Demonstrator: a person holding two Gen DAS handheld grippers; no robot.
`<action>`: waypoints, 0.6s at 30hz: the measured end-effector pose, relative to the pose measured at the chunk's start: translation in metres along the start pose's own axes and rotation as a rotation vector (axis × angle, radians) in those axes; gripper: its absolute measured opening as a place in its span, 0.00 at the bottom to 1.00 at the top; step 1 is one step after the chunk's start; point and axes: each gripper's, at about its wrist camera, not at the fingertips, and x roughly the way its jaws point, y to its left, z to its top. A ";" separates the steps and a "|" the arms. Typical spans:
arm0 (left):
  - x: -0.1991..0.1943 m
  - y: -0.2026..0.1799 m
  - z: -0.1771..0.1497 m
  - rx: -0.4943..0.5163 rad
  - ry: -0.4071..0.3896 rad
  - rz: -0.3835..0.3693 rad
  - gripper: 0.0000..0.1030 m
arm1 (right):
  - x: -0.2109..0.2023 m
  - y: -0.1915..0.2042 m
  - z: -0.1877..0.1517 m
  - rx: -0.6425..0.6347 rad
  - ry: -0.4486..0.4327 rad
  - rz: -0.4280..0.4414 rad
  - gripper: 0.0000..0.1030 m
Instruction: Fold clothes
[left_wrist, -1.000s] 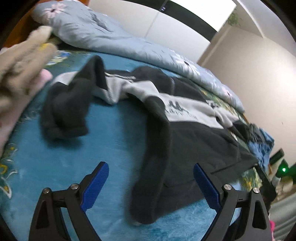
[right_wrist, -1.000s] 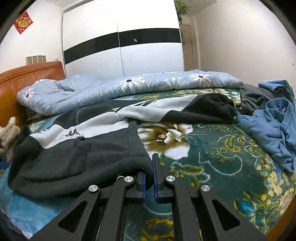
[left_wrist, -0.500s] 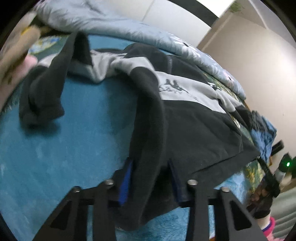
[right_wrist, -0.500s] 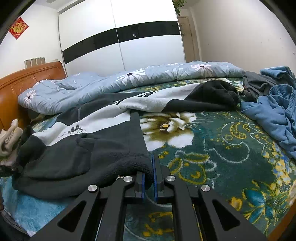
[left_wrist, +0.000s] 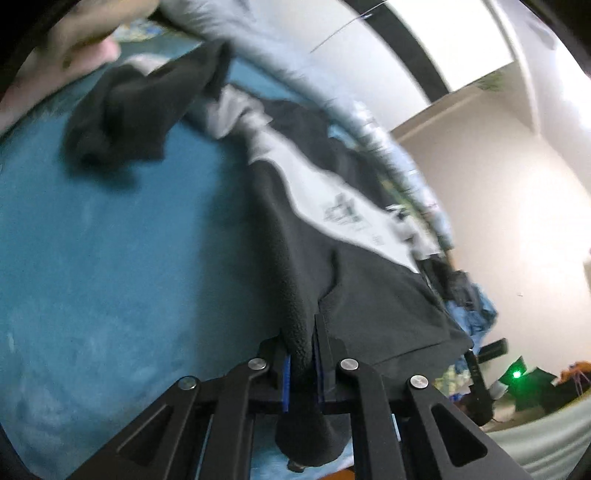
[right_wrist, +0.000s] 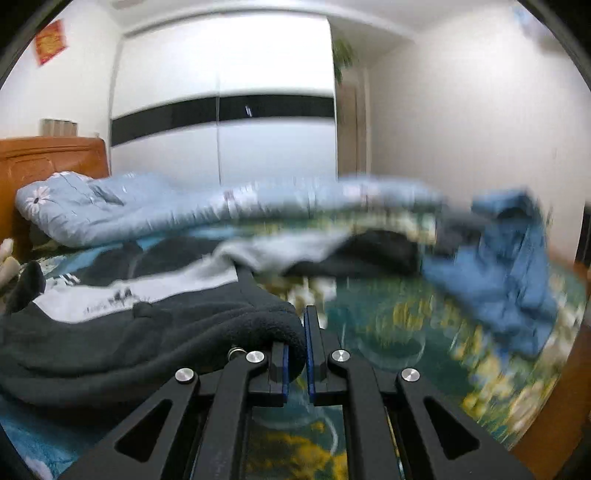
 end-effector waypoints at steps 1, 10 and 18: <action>0.004 -0.001 -0.001 0.009 0.008 0.027 0.09 | 0.009 -0.006 -0.004 0.030 0.051 0.015 0.06; 0.023 -0.001 -0.005 0.023 0.054 0.159 0.10 | 0.033 -0.027 -0.026 0.058 0.219 0.045 0.14; 0.011 -0.009 -0.002 0.075 0.009 0.146 0.14 | 0.020 -0.028 -0.027 0.030 0.199 0.127 0.22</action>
